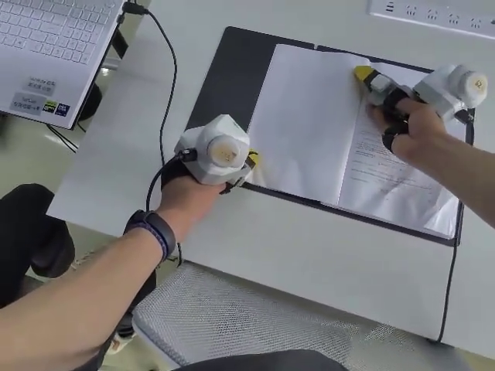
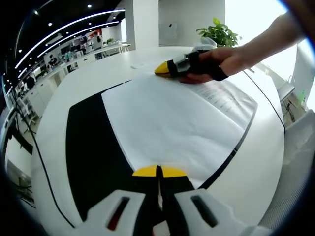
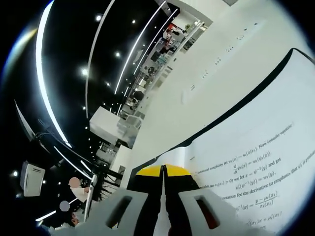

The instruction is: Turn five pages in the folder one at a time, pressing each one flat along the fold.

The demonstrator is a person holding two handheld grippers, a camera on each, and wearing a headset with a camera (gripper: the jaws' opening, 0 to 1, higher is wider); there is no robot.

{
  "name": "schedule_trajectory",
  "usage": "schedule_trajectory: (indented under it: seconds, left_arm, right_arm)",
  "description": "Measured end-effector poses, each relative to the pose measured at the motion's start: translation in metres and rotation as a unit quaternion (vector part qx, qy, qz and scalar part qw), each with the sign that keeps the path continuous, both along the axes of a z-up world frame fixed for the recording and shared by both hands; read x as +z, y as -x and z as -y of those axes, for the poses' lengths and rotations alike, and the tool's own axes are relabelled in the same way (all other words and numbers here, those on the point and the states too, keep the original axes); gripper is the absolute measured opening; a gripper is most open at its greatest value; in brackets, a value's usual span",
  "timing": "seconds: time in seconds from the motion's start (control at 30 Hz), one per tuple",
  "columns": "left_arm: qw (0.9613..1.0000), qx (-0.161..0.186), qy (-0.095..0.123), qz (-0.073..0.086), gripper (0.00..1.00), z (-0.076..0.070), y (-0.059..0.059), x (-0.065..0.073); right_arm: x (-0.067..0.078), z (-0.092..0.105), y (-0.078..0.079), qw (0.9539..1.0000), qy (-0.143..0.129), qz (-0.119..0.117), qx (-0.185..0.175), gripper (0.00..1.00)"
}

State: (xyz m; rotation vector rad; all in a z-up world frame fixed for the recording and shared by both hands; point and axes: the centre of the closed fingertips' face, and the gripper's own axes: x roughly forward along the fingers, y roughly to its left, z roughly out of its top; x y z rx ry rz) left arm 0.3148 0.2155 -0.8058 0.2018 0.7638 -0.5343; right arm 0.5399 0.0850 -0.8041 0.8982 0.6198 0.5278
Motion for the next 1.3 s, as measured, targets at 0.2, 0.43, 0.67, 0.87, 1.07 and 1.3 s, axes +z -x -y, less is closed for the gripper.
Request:
schedule_trajectory:
  seconds: [0.2, 0.43, 0.67, 0.87, 1.07, 1.3]
  left_arm:
    - [1.0000, 0.003, 0.003, -0.002, 0.00, 0.000, 0.000, 0.000]
    - [1.0000, 0.005, 0.004, -0.003, 0.00, 0.000, 0.000, 0.001]
    - [0.9999, 0.007, 0.006, -0.004, 0.00, 0.000, -0.001, -0.001]
    - [0.9999, 0.008, 0.010, -0.004, 0.00, 0.000, 0.000, -0.001]
    - [0.9999, 0.008, 0.013, -0.005, 0.00, 0.000, -0.001, -0.003]
    - [0.9993, 0.021, 0.028, -0.013, 0.00, -0.002, -0.002, -0.005]
  right_arm:
    - [-0.002, 0.000, -0.005, 0.9999, -0.002, -0.001, -0.012, 0.00]
    - [0.000, -0.003, 0.011, 0.9998, -0.001, 0.003, 0.018, 0.00]
    - [0.001, -0.004, 0.031, 0.9993, 0.000, -0.002, 0.038, 0.00]
    - [0.002, -0.004, 0.058, 0.9975, -0.004, 0.003, 0.070, 0.00]
    - [0.004, -0.005, 0.091, 0.9938, -0.007, 0.005, 0.111, 0.00]
    - [0.022, -0.016, 0.155, 0.9918, -0.038, 0.003, 0.122, 0.00]
